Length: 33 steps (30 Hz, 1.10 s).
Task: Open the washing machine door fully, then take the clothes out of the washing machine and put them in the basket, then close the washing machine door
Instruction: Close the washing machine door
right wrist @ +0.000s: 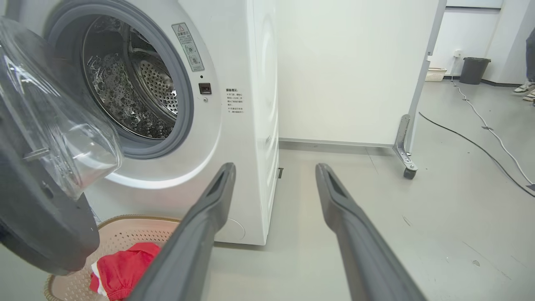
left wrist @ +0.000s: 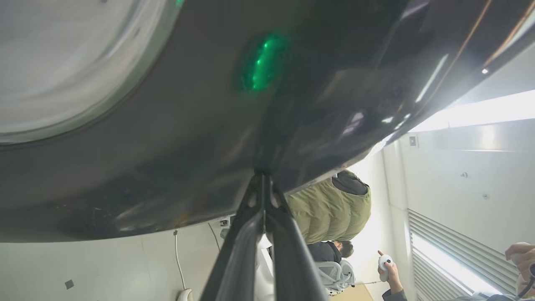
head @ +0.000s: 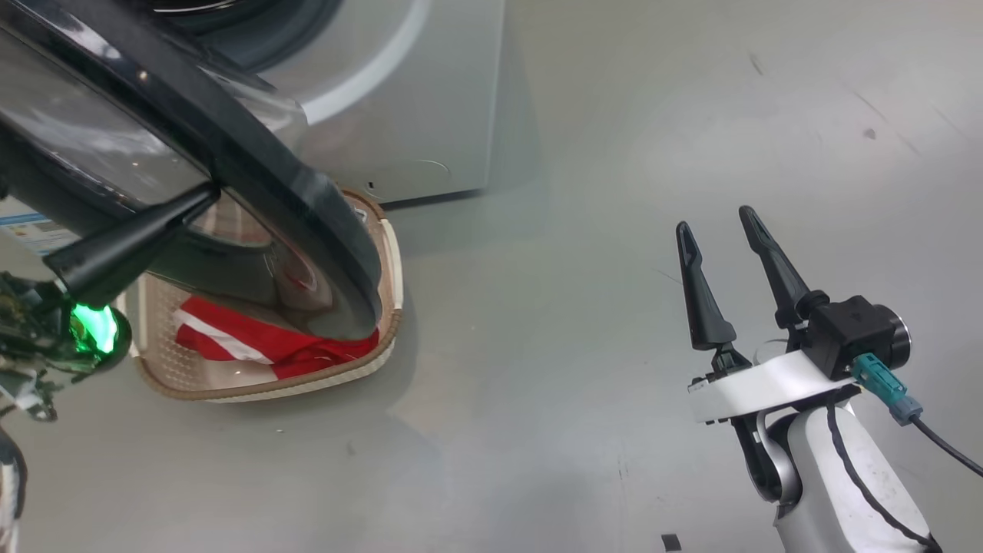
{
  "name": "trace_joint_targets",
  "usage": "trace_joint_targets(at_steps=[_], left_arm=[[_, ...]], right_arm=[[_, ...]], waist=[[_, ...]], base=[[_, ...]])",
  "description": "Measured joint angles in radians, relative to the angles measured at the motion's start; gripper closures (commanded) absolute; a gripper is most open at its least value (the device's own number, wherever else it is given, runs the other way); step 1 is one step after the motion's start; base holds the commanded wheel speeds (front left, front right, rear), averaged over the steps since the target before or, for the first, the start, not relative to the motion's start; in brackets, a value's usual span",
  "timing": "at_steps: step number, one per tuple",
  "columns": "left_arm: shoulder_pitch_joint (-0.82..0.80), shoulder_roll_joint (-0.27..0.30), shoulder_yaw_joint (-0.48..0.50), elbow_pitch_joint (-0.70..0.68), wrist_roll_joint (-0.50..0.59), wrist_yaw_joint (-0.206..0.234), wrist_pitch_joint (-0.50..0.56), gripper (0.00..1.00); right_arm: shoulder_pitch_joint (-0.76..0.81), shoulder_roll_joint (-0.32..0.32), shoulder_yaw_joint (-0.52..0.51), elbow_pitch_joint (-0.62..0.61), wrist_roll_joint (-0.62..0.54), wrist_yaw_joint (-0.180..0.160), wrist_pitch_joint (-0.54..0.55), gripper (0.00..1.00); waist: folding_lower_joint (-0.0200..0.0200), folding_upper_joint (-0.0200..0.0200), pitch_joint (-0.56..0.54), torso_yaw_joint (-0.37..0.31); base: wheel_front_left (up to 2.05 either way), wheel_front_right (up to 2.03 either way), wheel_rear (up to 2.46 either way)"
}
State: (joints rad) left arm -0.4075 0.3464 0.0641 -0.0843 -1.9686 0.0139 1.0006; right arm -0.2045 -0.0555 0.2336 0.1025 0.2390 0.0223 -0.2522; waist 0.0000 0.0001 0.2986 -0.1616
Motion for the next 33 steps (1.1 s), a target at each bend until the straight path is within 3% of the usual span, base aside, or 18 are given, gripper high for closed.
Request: trace_joint_targets(at_steps=[11,16,33], left_arm=[[-0.123,0.018,0.004,0.002,0.009,0.064,-0.04,1.0],[-0.201,0.025,0.014,0.021,0.016,0.082,-0.068,1.0],[-0.444,0.046,0.0,0.153,0.062,0.097,-0.141,1.0]], right_arm=[[-0.04,0.002,0.041,-0.043,0.04,0.0,0.0,0.0],[-0.058,0.002,0.067,-0.062,0.08,-0.016,0.0,0.0],[-0.14,0.006,0.135,-0.093,0.12,-0.048,-0.001,0.0]], waist=[[0.0,0.0,0.08,-0.083],[0.0,0.0,0.125,-0.119],[0.0,-0.0001,0.258,-0.207]], base=[[0.0,0.0,0.0],[0.0,0.0,0.0],[0.0,0.0,0.0]])
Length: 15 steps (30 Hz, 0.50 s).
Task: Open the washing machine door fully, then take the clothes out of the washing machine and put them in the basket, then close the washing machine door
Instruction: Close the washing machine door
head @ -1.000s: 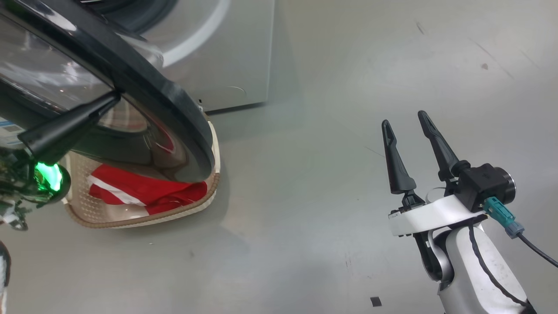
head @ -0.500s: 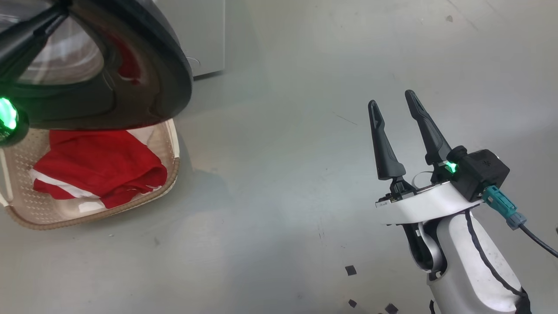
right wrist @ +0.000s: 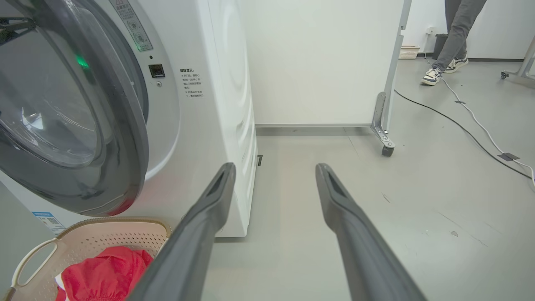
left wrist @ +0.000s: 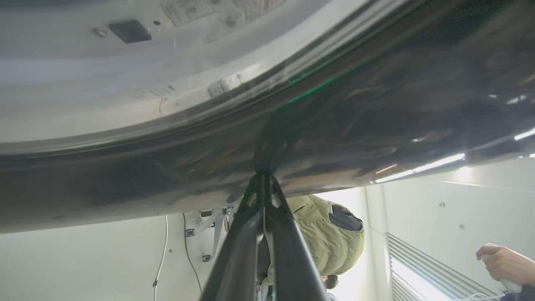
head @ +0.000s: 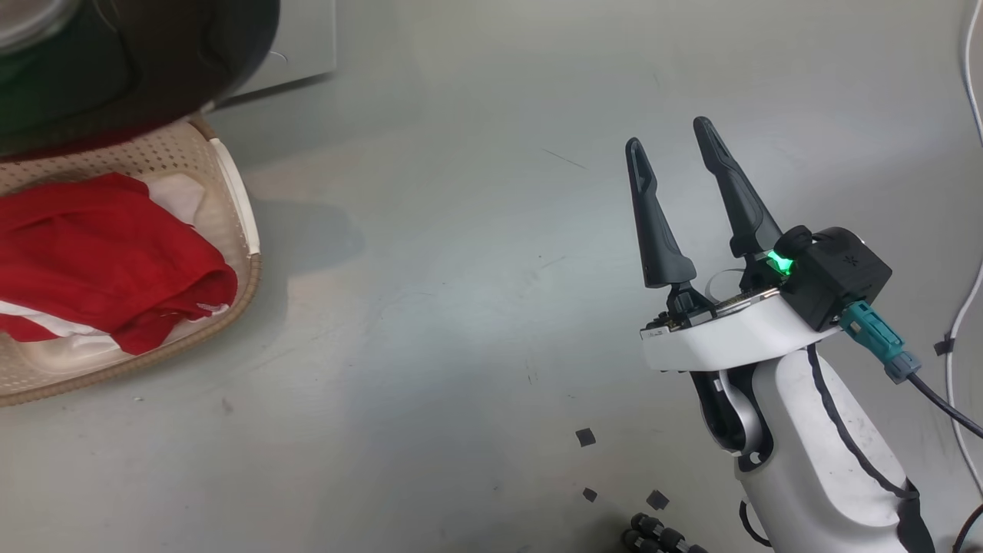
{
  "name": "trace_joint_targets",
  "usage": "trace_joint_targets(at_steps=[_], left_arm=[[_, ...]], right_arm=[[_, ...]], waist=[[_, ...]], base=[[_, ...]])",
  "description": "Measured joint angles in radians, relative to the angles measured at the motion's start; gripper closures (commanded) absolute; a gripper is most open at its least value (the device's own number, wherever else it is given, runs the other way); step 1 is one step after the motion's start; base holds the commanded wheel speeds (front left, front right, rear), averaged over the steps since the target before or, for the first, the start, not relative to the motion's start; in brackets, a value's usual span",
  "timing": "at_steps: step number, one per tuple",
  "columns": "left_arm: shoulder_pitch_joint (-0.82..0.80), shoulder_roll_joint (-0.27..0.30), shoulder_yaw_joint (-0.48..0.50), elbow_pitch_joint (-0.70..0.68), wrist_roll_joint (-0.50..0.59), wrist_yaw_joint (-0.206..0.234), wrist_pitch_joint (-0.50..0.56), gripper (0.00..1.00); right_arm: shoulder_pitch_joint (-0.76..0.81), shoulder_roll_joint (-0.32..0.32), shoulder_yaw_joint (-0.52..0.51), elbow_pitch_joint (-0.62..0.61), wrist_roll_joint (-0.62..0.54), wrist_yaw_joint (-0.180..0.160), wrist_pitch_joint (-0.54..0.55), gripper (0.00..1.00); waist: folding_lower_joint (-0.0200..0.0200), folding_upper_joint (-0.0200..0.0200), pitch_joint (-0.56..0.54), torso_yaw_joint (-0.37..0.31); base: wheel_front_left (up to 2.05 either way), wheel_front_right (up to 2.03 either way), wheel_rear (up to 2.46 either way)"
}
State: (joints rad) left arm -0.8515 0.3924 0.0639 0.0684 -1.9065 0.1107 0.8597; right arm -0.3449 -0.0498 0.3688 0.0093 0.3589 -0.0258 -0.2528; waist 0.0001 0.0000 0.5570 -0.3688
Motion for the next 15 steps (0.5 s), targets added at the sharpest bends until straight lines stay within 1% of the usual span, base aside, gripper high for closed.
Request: trace_joint_targets(at_steps=[4,12,15], left_arm=[[-0.051,0.0,-0.009,0.029,0.011,0.008,-0.023,1.0],[-0.129,-0.004,-0.01,0.104,0.022,0.008,-0.063,1.0],[-0.144,-0.004,-0.014,0.124,0.025,0.008,-0.069,1.0]], right_arm=[[-0.009,0.0,0.013,-0.002,0.009,-0.005,0.0,0.0],[-0.033,0.0,0.026,-0.004,0.019,-0.021,0.0,0.0],[-0.036,0.0,0.027,-0.004,0.02,-0.022,0.0,0.0]], waist=[[0.0,0.0,0.019,-0.013],[-0.0001,0.0,0.041,-0.032],[-0.0001,0.0,0.043,-0.035]], base=[[0.0,0.0,0.0],[0.0,0.0,0.0],[0.0,0.0,0.0]])
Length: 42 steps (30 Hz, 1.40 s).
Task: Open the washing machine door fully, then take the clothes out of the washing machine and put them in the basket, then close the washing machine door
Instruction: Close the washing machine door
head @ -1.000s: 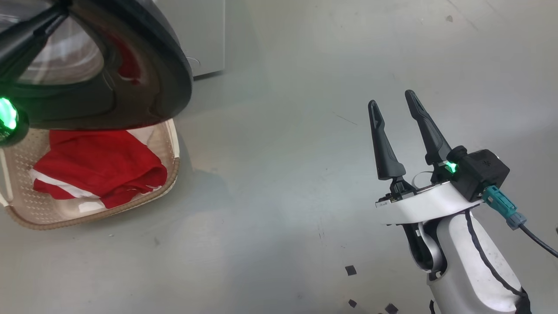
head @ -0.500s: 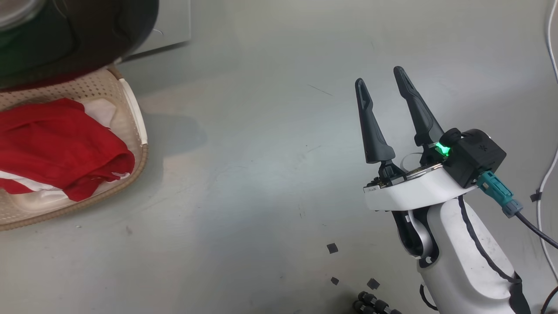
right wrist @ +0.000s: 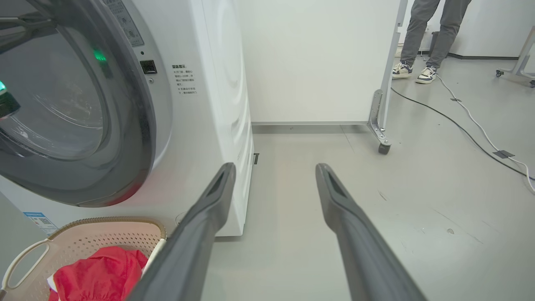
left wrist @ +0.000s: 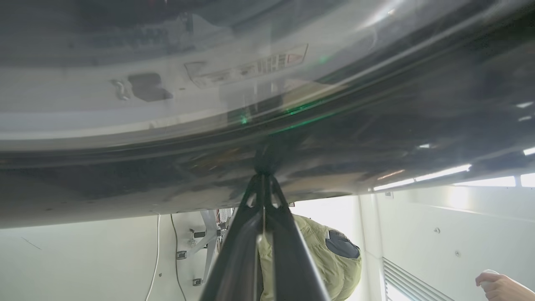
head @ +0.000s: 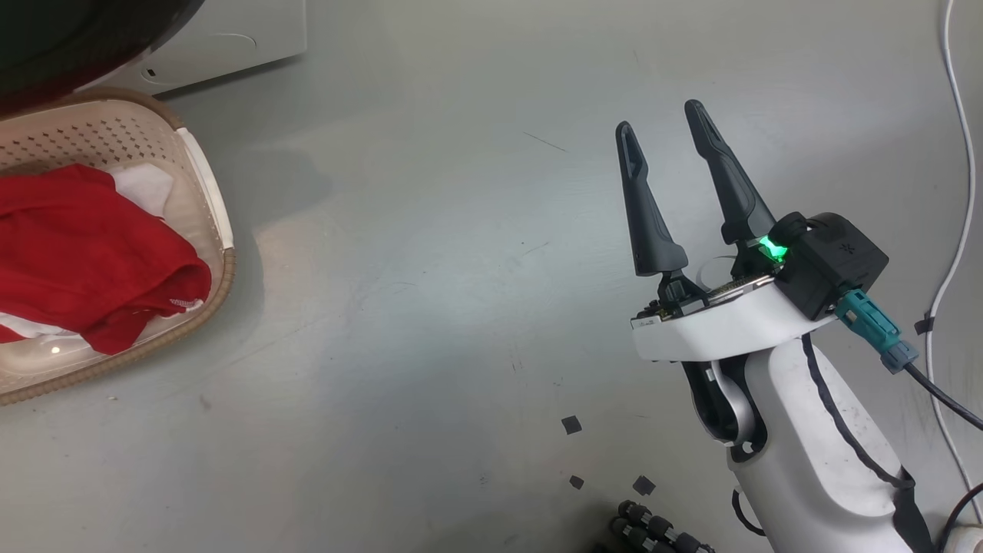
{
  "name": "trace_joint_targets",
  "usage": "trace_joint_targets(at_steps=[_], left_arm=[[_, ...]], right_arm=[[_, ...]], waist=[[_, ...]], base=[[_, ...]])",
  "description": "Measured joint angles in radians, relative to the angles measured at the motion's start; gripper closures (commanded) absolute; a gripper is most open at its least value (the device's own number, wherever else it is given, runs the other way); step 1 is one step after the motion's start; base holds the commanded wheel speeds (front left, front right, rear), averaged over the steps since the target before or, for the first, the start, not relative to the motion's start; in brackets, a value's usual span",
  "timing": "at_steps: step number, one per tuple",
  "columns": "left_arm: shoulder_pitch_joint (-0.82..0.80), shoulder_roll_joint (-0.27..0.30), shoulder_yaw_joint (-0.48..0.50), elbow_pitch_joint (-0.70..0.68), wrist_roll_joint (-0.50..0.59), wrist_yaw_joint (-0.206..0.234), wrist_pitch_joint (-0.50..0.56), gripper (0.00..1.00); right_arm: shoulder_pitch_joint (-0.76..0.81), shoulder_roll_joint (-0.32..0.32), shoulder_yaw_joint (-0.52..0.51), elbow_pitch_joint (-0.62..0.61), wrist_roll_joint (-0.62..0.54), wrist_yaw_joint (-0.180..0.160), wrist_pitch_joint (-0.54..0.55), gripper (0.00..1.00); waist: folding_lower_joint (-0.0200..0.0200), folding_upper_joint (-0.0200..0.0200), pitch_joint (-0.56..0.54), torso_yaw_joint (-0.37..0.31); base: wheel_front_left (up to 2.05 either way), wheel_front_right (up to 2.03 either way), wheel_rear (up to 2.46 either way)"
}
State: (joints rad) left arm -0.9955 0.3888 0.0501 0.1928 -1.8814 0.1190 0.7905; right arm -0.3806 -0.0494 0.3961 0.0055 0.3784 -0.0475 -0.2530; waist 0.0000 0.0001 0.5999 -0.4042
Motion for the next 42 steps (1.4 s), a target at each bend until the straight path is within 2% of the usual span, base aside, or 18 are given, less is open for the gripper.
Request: trace_joint_targets(at_steps=[11,16,24,26,27,28,29,34,42], left_arm=[[-0.024,-0.021,-0.022,0.057,0.029,-0.012,0.002,1.0],[0.0,-0.025,-0.001,0.084,0.021,-0.056,0.01,1.0],[0.152,-0.043,0.053,0.132,-0.017,-0.133,0.009,1.0],[0.189,-0.057,0.064,0.139,-0.018,-0.16,-0.001,0.69],[0.209,-0.063,0.071,0.144,-0.018,-0.175,-0.001,0.58],[0.23,-0.071,0.08,0.147,-0.022,-0.189,-0.007,0.22],[0.25,-0.08,0.086,0.149,-0.029,-0.199,-0.01,0.0],[0.35,-0.12,0.112,0.142,-0.036,-0.231,-0.023,0.0],[0.48,-0.169,0.168,0.125,-0.011,-0.239,-0.118,0.0]], right_arm=[[-0.002,0.0,-0.015,0.008,-0.002,-0.017,0.0,0.0],[-0.003,0.0,-0.022,0.023,-0.015,-0.017,0.0,0.0],[-0.003,0.0,-0.031,0.058,-0.031,-0.016,0.0,0.0],[-0.001,-0.001,-0.035,0.069,-0.037,-0.016,0.0,0.0],[0.0,-0.001,-0.037,0.074,-0.04,-0.016,0.0,0.0],[0.001,-0.001,-0.04,0.08,-0.045,-0.016,0.0,0.0],[0.002,-0.001,-0.044,0.085,-0.05,-0.016,0.0,0.0],[0.02,-0.001,-0.061,0.106,-0.065,-0.012,0.0,0.0],[0.058,-0.001,-0.095,0.127,-0.073,-0.007,0.0,0.0]], waist=[[0.0,0.0,-0.006,0.023],[0.0,0.0,-0.022,0.056],[0.0,0.0,-0.063,0.105],[0.0,0.0,-0.076,0.118],[0.0,0.0,-0.083,0.125],[0.0,0.0,-0.09,0.132],[0.0,0.0,-0.097,0.139],[0.0,0.0,-0.138,0.173],[0.0,0.0,-0.194,0.227]], base=[[0.0,0.0,0.0],[0.0,0.0,0.0],[0.0,0.0,0.0],[0.0,0.0,0.0],[0.0,0.0,0.0],[0.0,0.0,0.0],[0.0,0.0,0.0],[0.0,0.0,0.0],[0.0,0.0,0.0]])
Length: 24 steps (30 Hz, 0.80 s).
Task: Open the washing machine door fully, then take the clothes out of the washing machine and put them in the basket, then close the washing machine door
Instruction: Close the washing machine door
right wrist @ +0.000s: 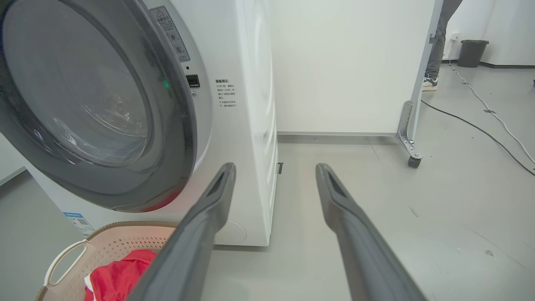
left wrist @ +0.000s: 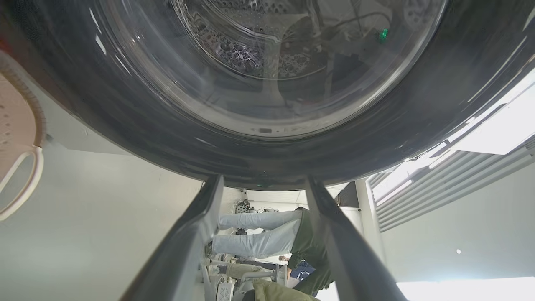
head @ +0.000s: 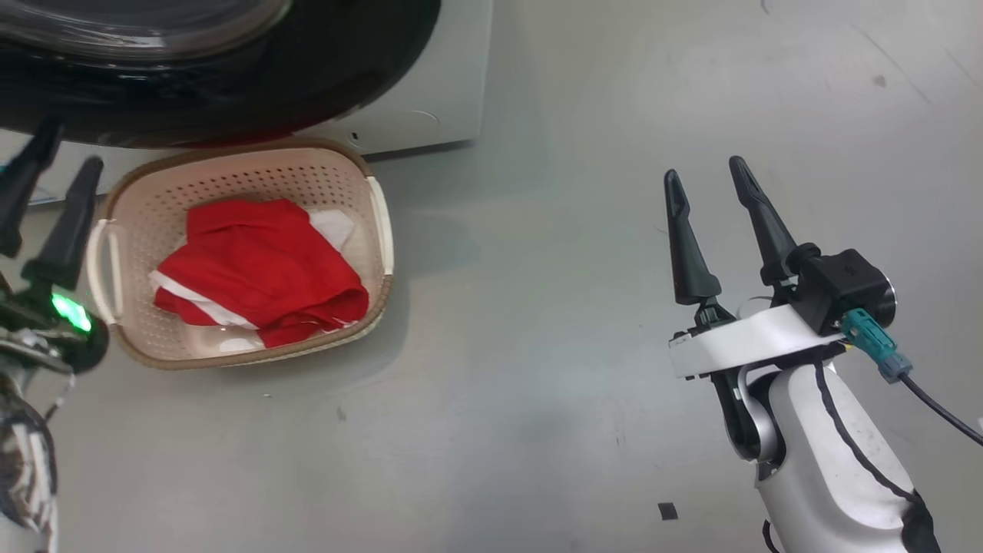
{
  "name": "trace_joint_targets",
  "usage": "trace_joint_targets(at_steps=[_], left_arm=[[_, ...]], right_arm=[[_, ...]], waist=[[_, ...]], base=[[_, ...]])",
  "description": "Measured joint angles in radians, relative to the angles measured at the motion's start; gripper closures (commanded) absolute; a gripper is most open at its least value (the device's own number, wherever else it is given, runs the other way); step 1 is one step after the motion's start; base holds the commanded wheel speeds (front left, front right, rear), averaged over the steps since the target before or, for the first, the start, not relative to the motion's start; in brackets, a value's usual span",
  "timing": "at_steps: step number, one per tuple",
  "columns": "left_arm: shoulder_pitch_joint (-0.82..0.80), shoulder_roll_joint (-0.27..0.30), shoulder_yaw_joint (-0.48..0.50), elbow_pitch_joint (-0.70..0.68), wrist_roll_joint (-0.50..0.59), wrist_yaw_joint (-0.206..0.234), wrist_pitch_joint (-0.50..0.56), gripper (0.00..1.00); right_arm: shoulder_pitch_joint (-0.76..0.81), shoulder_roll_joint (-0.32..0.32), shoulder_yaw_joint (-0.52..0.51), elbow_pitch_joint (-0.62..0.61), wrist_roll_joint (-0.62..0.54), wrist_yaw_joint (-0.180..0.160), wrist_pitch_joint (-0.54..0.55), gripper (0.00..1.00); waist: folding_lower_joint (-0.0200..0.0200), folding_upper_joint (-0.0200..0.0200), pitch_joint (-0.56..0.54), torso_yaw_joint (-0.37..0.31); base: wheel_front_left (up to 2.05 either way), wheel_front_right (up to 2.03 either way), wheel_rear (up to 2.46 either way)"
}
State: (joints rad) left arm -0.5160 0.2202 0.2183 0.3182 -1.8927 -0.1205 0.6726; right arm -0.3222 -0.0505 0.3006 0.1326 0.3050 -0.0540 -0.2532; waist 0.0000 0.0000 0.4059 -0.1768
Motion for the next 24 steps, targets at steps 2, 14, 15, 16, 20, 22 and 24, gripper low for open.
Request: trace_joint_targets(at_steps=[2,14,15,16,20,22,24], left_arm=[[0.037,-0.021,0.011,-0.003,0.007,0.0,-0.029,0.0],[0.183,-0.136,0.045,-0.114,0.127,0.0,-0.17,0.0],[0.196,-0.139,0.046,-0.129,0.136,0.0,-0.182,0.0],[0.21,-0.142,0.047,-0.142,0.146,0.0,-0.192,0.0],[0.273,-0.154,0.037,-0.172,0.224,0.0,-0.231,0.0],[0.305,-0.159,0.02,-0.19,0.263,0.0,-0.248,0.0],[0.331,-0.161,0.002,-0.207,0.316,0.0,-0.275,0.0]], right_arm=[[0.01,-0.001,-0.014,0.0,-0.002,0.0,0.0,0.0],[0.076,-0.013,-0.065,0.027,-0.009,0.0,0.0,0.0],[0.081,-0.013,-0.068,0.028,-0.009,0.0,0.0,0.0],[0.086,-0.013,-0.071,0.03,-0.009,0.0,0.0,0.0],[0.104,-0.015,-0.088,0.038,-0.009,0.0,0.0,0.0],[0.114,-0.015,-0.095,0.042,-0.009,0.001,0.0,0.0],[0.124,-0.015,-0.1,0.049,-0.009,0.002,0.0,0.0]], waist=[[0.0,0.0,-0.013,0.018],[0.0,0.0,-0.084,0.123],[0.0,0.0,-0.091,0.129],[0.0,0.0,-0.098,0.135],[-0.0001,0.0,-0.127,0.156],[0.0,0.0,-0.143,0.165],[-0.0001,0.0,-0.16,0.173]], base=[[0.0,0.0,0.0],[0.0,0.0,0.0],[0.0,0.0,0.0],[0.0,0.0,0.0],[0.0,0.0,0.0],[0.0,0.0,0.0],[0.0,0.0,0.0]])
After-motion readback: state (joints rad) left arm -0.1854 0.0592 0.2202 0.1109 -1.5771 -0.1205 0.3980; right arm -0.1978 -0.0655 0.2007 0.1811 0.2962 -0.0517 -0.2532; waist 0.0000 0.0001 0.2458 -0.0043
